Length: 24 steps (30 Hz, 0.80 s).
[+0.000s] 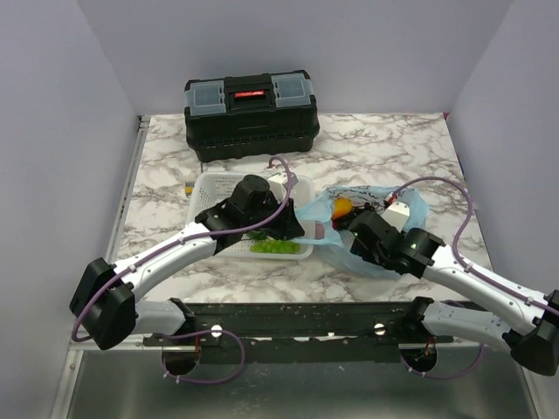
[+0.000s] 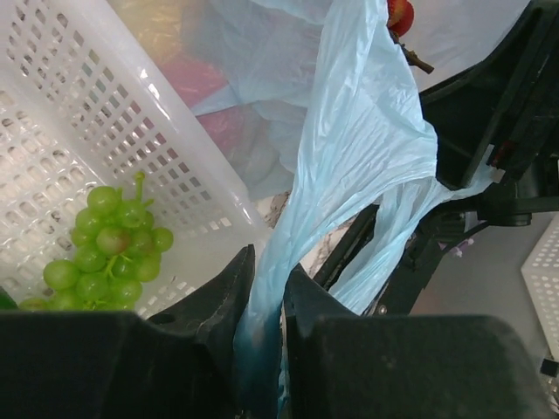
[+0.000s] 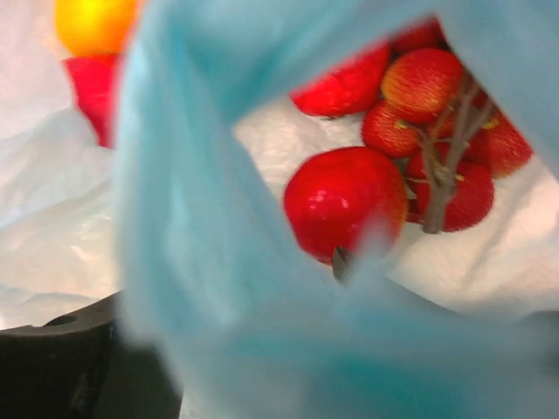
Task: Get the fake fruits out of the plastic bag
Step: Adjust the plastic bag at the center of the board.
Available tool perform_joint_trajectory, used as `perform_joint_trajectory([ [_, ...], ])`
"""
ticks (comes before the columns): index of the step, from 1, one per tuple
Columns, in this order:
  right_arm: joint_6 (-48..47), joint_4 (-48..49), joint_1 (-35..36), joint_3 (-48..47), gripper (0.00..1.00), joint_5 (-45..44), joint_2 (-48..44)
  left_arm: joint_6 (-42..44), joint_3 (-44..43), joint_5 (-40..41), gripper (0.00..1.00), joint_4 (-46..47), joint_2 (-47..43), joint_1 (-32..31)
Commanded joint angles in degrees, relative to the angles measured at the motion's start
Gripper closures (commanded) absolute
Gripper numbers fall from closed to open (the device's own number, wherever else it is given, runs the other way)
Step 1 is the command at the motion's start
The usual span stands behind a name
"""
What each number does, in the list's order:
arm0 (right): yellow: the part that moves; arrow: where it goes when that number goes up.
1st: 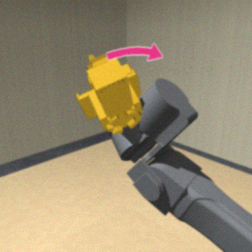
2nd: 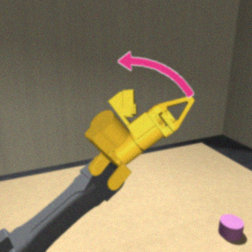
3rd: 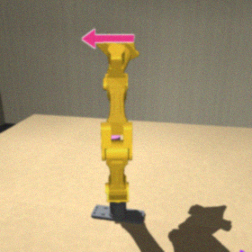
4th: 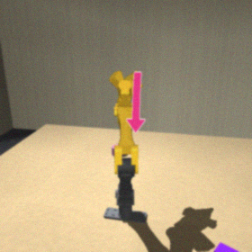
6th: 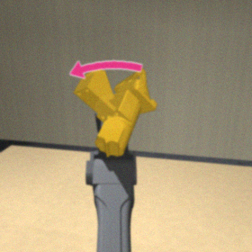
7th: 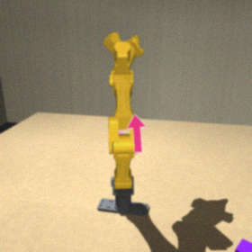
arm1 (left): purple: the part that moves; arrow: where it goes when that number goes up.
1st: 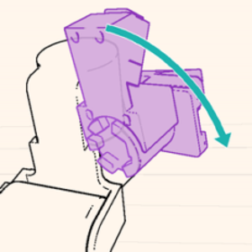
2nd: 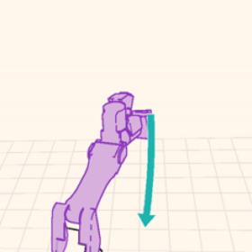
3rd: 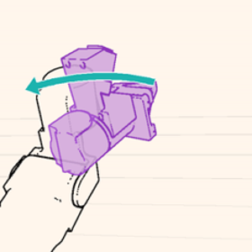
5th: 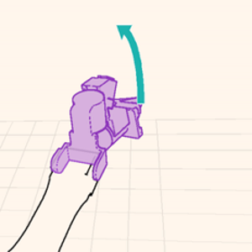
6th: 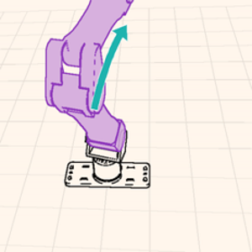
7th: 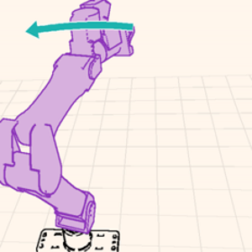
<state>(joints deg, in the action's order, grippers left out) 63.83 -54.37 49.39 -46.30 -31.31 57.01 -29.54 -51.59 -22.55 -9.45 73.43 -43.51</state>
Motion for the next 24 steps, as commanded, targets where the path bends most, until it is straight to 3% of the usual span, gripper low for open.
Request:
perform_joint_trajectory([
  [1, -11.54, 7.72, -0.16, -3.69, 0.3, 4.33, -0.26, 2.23, 0.54, 2.77, 0.83, -1.35, -3.35, -0.26],
  [7, -25.63, 9.43, -0.17, -22.93, 0.19, 11.4, 2.26, 1.95, -0.31, 2.03, 0.83, -1.83, -3.04, -1.68],
  [14, -28.07, -1.64, -0.17, -36.24, 0.17, 13.09, -0.2, 1.48, -1.53, 3.28, 0.83, -1.58, -3.02, -3.55],
  [16, -27.76, -5.45, -0.17, -37.13, 0.13, 12.05, -2.35, 1.74, -1.87, 3.43, 0.83, -2.03, -3.03, -3.62],
  [19, -28.73, -3.61, -0.15, -34.35, 0.0, 15.67, -7.98, 2.2, -2.45, 3.51, 0.83, -2.67, -3.11, -3.69],
  [24, -25.45, 2.58, -0.17, -26.44, 0.0, 19.23, -11.48, 3.1, -4.63, 4.29, 0.83, -4.12, -3.85, -3.69],
])
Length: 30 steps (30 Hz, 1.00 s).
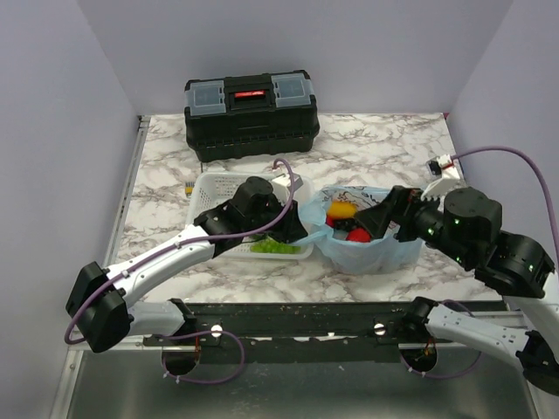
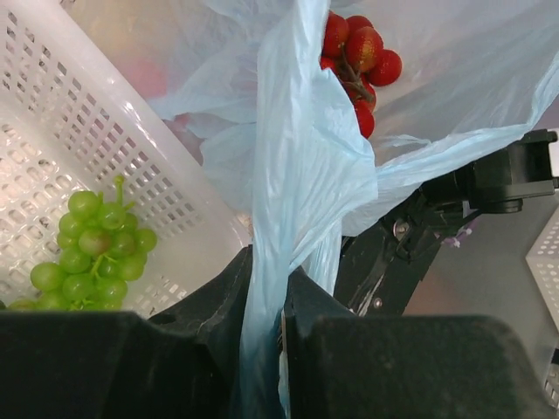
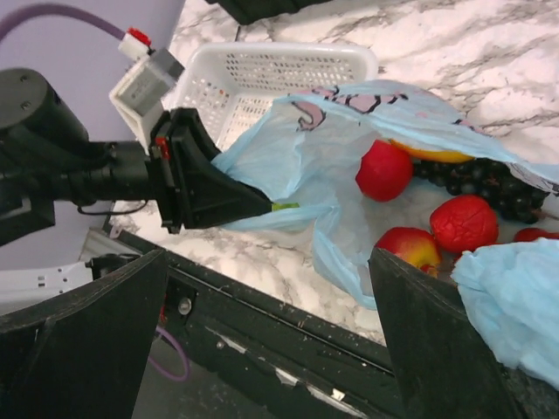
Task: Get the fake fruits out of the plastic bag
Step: Adjust the plastic bag at the center of the board.
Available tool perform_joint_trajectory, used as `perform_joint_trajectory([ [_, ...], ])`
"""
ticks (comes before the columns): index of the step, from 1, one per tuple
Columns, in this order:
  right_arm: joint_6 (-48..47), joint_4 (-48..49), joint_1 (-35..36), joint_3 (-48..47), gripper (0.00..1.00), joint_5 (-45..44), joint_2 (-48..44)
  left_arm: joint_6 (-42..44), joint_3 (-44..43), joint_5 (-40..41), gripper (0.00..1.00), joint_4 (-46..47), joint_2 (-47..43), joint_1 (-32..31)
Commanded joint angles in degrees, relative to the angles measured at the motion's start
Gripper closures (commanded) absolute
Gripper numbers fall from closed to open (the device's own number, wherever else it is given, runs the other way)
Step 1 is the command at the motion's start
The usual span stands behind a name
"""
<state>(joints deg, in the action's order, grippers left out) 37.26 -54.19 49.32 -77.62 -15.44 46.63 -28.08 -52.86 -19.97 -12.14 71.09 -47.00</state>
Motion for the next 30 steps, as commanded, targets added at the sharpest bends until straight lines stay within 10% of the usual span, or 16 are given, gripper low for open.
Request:
perform_joint_trajectory([
  [1, 2.06, 3.28, -0.06, 7.13, 0.0, 3.94, -0.72, 2.0, -3.96, 2.29, 0.83, -1.96, -1.92, -0.19],
  [9, 12.34, 31.94, -0.02, 27.14, 0.0, 32.57, 0.11, 5.92, -10.59, 9.33, 0.85, -6.89, -2.54, 0.01],
  [16, 12.5, 22.84, -0.08, 28.91, 0.0, 36.48, -4.42, 5.63, -10.97, 10.74, 0.92, -6.65, -1.48, 1.01],
  [22, 11.3, 17.85, -0.1, 24.09, 0.03, 29.86, -6.54, 3.41, -5.73, 8.44, 0.97, -3.47, -2.86, 1.01],
  [30, 7.53, 21.68, -0.1, 23.23, 0.49, 7.47, 4.88, 1.46, -0.07, 6.48, 1.0, -5.72, -7.36, 0.47],
])
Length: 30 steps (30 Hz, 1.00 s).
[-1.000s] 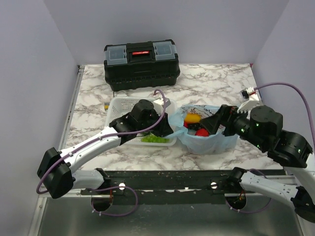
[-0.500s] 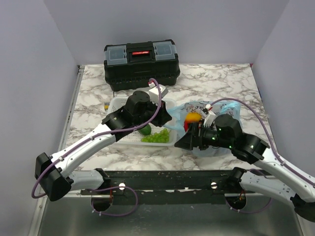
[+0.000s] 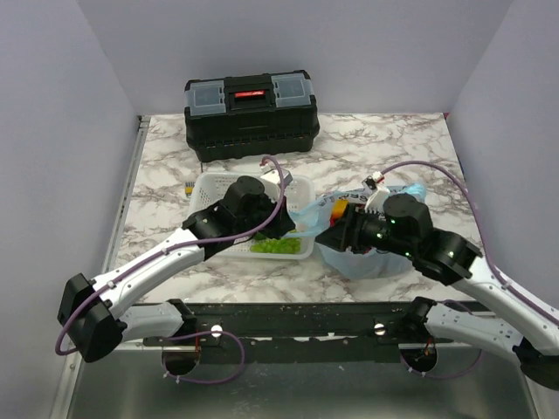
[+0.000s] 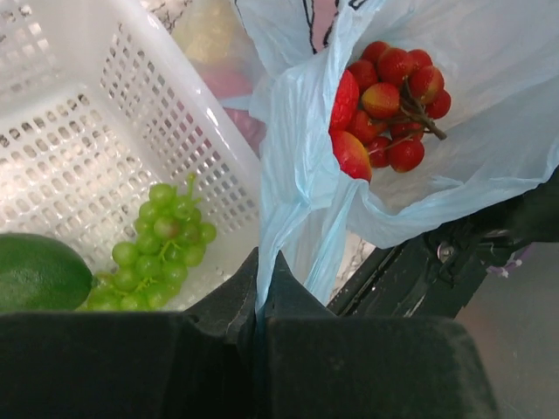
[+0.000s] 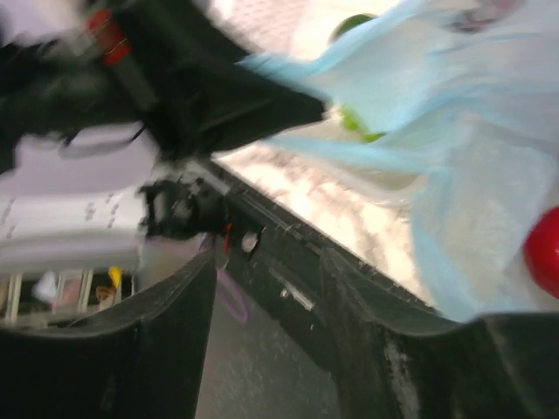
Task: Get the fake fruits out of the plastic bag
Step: Adjust the plastic bag at the center of the board.
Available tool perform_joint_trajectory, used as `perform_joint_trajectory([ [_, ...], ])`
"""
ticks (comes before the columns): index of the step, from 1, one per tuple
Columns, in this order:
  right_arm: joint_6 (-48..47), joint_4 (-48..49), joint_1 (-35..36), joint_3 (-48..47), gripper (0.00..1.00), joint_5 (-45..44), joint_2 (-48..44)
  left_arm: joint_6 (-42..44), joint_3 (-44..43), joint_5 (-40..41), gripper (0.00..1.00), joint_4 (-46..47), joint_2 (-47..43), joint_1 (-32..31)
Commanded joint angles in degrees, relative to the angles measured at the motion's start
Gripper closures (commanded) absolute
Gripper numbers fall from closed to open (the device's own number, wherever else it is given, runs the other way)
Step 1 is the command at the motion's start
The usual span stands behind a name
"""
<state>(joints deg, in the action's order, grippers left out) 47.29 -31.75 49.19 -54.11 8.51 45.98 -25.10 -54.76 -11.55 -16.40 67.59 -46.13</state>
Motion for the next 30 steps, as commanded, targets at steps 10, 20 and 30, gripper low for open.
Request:
perform_joint_trajectory([
  [10, -0.01, -4.36, 0.62, 12.11, 0.55, -15.95, 13.79, -2.95, 4.0, 2.0, 1.0, -0.78, -6.46, -0.77],
  [20, 8.07, -5.08, 0.91, 20.93, 0.54, -21.11, 12.41, -3.03, 4.14, 3.79, 1.0, 0.39, -4.35, -0.72],
  [30, 10.0, -2.29, -11.46, 17.91, 0.52, -30.01, 21.79, -1.89, -2.52, 0.26, 1.0, 0.18, 4.58, -0.68],
])
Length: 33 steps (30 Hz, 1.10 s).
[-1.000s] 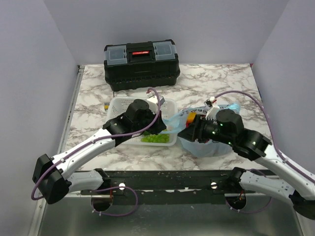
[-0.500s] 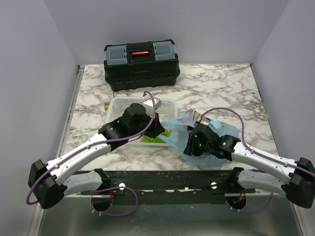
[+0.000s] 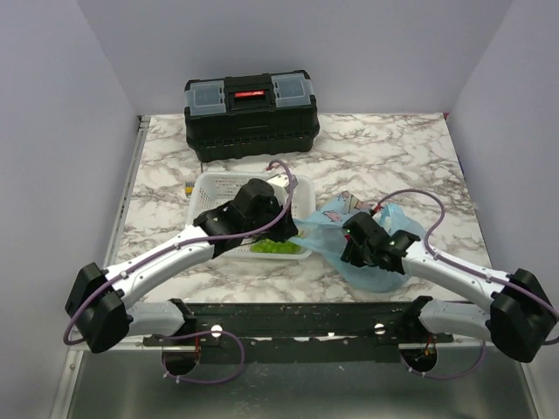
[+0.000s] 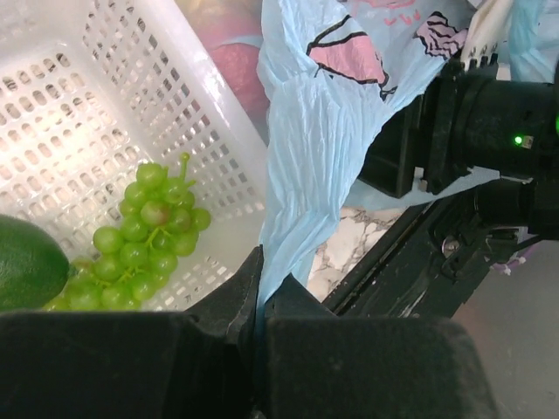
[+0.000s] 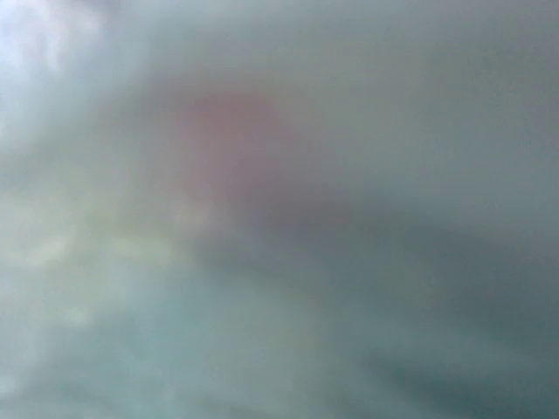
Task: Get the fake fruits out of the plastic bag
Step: Adjust the plastic bag at the center of the board, then take out the fake fruit from the plastic bag.
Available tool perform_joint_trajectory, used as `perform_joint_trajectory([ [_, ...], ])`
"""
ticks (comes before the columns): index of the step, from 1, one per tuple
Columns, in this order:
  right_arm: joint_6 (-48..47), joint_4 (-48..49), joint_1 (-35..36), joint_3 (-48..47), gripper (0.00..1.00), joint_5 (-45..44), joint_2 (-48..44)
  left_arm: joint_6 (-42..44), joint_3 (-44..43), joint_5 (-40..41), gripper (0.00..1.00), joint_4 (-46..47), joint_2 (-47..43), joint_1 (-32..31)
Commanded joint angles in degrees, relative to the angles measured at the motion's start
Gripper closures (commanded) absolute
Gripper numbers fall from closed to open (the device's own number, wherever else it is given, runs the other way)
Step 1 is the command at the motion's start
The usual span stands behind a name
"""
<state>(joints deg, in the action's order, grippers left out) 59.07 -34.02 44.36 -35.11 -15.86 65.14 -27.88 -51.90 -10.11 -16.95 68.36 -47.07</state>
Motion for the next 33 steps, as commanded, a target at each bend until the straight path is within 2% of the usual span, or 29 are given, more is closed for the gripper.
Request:
perform_joint_trajectory([
  [1, -3.51, 1.58, -8.29, -1.66, 0.52, -6.44, 3.35, 1.02, -6.62, -0.99, 1.0, 0.77, 5.05, 0.26],
  [4, -10.74, 6.31, -13.51, -4.43, 0.51, -6.42, 5.75, 2.19, -10.84, -0.71, 1.0, -0.5, 8.96, 0.3],
  [7, -20.24, 7.6, -13.7, -8.41, 0.48, -0.63, 6.72, 4.12, -15.49, 0.76, 1.0, -3.96, 12.0, 0.4],
  [10, -24.62, 5.95, -13.75, -8.5, 0.31, 6.64, 3.2, 5.52, -16.95, 3.6, 1.0, -6.0, 12.46, 0.53],
  [14, -23.78, 5.08, -13.61, -6.56, 0.25, 22.47, -3.75, 5.93, -15.18, 2.73, 1.0, -5.73, 11.22, 0.66],
  [16, -20.19, 4.21, -13.6, -6.52, 0.25, 24.44, -7.55, 5.5, -13.95, 1.47, 1.0, -5.49, 10.63, 0.74],
  [19, -16.55, 1.92, -13.62, -7.05, 0.27, 20.62, -12.02, 4.32, -11.59, -0.45, 1.0, -4.74, 9.42, 0.7],
  [22, -13.15, -0.54, -13.6, -7.0, 0.28, 8.43, -14.54, 3.3, -9.6, -2.59, 1.0, -3.98, 8.15, 0.74],
  [26, -8.25, -5.07, -13.67, -8.4, 0.32, -7.35, -10.85, 2.92, -8.39, -4.04, 1.0, -3.97, 7.03, 0.39],
  [29, -7.74, -1.43, -13.7, -7.62, 0.36, -9.77, -6.5, 2.67, -7.13, -3.6, 1.0, -3.53, 6.36, 0.31],
  [31, -7.11, 0.93, -13.68, -7.09, 0.46, -9.96, -3.68, 2.32, -6.88, -3.98, 1.0, -3.44, 6.44, 0.22],
  [33, -7.2, 4.53, -13.72, -6.11, 0.48, -9.9, -1.57, 1.91, -6.43, -4.47, 1.0, -2.64, 6.35, 0.07],
])
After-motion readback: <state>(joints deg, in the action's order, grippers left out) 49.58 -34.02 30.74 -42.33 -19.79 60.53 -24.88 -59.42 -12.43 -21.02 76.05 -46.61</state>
